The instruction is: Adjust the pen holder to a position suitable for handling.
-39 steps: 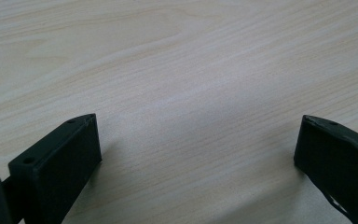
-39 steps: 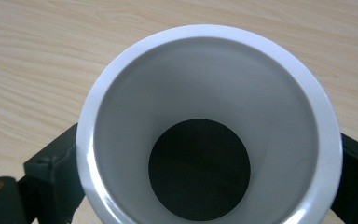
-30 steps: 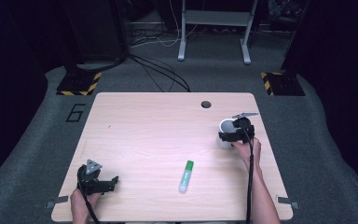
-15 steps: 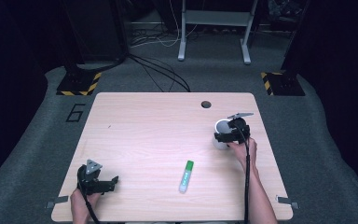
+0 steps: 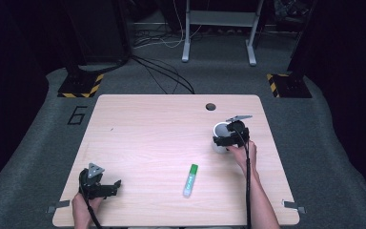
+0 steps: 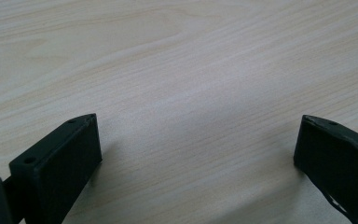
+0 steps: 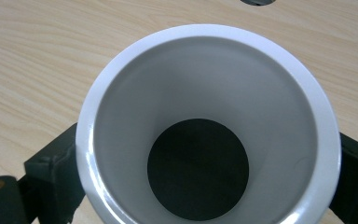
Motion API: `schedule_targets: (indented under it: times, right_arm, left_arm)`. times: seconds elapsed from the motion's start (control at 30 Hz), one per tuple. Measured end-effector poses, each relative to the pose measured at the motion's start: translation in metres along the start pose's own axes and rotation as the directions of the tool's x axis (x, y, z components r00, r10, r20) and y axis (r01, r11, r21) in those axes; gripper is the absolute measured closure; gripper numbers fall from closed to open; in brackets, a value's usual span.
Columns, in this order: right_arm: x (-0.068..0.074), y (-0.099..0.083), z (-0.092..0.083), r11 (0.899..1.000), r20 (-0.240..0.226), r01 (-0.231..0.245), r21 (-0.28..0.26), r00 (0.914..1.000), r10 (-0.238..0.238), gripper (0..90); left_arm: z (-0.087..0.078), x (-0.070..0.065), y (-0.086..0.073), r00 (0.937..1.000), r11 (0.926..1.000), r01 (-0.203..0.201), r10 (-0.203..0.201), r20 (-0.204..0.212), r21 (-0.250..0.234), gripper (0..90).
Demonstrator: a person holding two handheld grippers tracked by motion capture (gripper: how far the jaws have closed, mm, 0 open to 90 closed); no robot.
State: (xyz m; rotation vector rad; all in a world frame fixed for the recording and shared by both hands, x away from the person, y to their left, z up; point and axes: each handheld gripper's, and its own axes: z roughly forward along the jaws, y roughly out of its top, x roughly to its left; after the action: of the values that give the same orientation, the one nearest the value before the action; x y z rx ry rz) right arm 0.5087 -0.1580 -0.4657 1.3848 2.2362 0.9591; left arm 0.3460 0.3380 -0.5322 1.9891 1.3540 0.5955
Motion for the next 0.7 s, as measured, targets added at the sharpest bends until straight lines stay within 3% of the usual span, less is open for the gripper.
schedule_targets:
  times: [0.7]
  right_arm:
    - [0.034, 0.010, 0.013, 0.999, -0.058, 0.053, 0.007, 0.9970, -0.053, 5.0]
  left_arm:
    - [0.000, 0.000, 0.000, 1.0000, 1.0000, 0.001, -0.001, 0.000, -0.003, 0.6]
